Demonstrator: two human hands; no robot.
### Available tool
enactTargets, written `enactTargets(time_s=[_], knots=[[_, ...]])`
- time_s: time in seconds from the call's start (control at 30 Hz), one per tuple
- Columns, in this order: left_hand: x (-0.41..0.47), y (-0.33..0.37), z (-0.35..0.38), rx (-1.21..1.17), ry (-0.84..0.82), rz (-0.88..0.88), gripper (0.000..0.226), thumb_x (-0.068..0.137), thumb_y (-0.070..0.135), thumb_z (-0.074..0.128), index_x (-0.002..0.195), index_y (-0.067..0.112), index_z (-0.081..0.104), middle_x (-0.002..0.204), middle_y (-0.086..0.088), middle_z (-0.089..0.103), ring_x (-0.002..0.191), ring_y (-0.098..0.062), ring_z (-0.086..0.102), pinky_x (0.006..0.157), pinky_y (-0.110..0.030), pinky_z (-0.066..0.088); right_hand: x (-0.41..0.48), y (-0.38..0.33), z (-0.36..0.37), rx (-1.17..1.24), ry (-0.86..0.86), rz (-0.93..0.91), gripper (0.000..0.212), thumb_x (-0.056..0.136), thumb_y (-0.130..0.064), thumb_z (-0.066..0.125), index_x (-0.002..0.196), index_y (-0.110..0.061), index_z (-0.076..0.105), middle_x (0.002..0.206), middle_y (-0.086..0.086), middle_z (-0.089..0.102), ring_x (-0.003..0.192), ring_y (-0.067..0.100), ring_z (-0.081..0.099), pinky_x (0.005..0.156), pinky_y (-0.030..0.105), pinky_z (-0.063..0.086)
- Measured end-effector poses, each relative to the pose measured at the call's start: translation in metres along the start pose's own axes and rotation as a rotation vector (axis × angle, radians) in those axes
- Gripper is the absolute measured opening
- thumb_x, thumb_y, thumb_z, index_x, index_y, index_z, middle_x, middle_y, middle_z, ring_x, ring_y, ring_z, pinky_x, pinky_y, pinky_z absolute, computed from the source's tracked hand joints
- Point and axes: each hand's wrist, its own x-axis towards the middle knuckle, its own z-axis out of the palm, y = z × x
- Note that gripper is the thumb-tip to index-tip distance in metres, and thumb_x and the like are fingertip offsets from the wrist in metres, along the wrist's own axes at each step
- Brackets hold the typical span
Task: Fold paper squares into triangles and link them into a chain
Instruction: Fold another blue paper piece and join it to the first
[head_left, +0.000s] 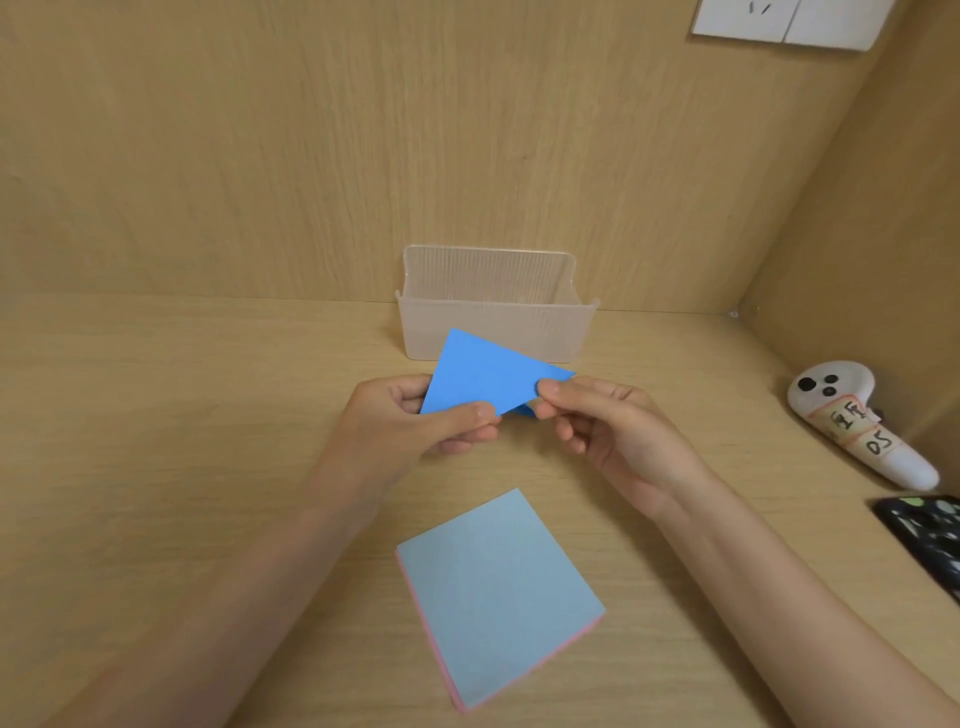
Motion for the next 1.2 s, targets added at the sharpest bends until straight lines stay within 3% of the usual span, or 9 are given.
enactTargets(time_s=[0.3, 0.57, 0.67, 0.8, 1.0, 1.2], knots=[[0.000, -0.001, 0.002, -0.001, 0.006, 0.008, 0.019, 0.076, 0.009, 0.075, 0.095, 0.008, 0.071, 0.080, -0.002, 0.076, 0.074, -0.010, 0.073, 0.065, -0.015, 0.056, 0.002, 0.000, -0.002, 0.053, 0.002, 0.020, 0.010, 0.071, -0.017, 0.067, 0.075, -0.008, 0.066, 0.067, 0.000, 0.068, 0.049, 0.006, 0.048, 0.045, 0.016, 0.034], [0.003, 0.000, -0.006, -0.020, 0.092, 0.041, 0.021, 0.076, 0.009, 0.075, 0.096, 0.006, 0.071, 0.081, -0.003, 0.076, 0.071, -0.008, 0.072, 0.062, -0.012, 0.053, 0.009, -0.004, -0.019, 0.208, 0.146, 0.011, 0.008, 0.069, -0.018, 0.067, 0.076, -0.015, 0.066, 0.065, -0.004, 0.062, 0.047, 0.005, 0.046, 0.042, 0.015, 0.035], [0.002, -0.003, -0.001, -0.020, 0.089, 0.047, 0.022, 0.076, 0.011, 0.076, 0.097, 0.008, 0.071, 0.082, -0.002, 0.076, 0.075, -0.010, 0.073, 0.066, -0.014, 0.055, 0.007, -0.001, -0.015, 0.177, 0.025, 0.055, 0.009, 0.073, -0.023, 0.067, 0.079, -0.016, 0.069, 0.073, -0.001, 0.066, 0.051, 0.007, 0.051, 0.043, 0.016, 0.038], [0.001, -0.006, 0.003, -0.048, 0.116, 0.071, 0.020, 0.075, 0.009, 0.076, 0.094, 0.008, 0.071, 0.081, -0.002, 0.076, 0.074, -0.011, 0.073, 0.065, -0.015, 0.055, 0.000, 0.003, -0.003, -0.039, -0.179, 0.050, 0.031, 0.076, -0.031, 0.072, 0.098, -0.010, 0.070, 0.088, 0.002, 0.070, 0.060, 0.009, 0.055, 0.048, 0.017, 0.038], [0.000, -0.008, 0.010, -0.033, 0.092, 0.089, 0.016, 0.075, 0.004, 0.075, 0.090, 0.008, 0.070, 0.075, -0.006, 0.075, 0.070, -0.011, 0.073, 0.063, -0.015, 0.056, -0.004, 0.010, 0.012, -0.154, -0.061, -0.095, 0.012, 0.073, -0.019, 0.073, 0.073, -0.008, 0.068, 0.070, 0.003, 0.069, 0.052, 0.008, 0.048, 0.045, 0.019, 0.032], [-0.001, -0.009, 0.011, -0.017, 0.084, 0.110, 0.012, 0.077, 0.003, 0.073, 0.088, 0.007, 0.069, 0.073, -0.005, 0.075, 0.067, -0.009, 0.072, 0.060, -0.013, 0.054, -0.008, 0.011, 0.018, -0.196, -0.006, -0.132, 0.012, 0.080, -0.010, 0.070, 0.071, -0.003, 0.065, 0.061, -0.003, 0.067, 0.047, 0.006, 0.048, 0.043, 0.017, 0.032]])
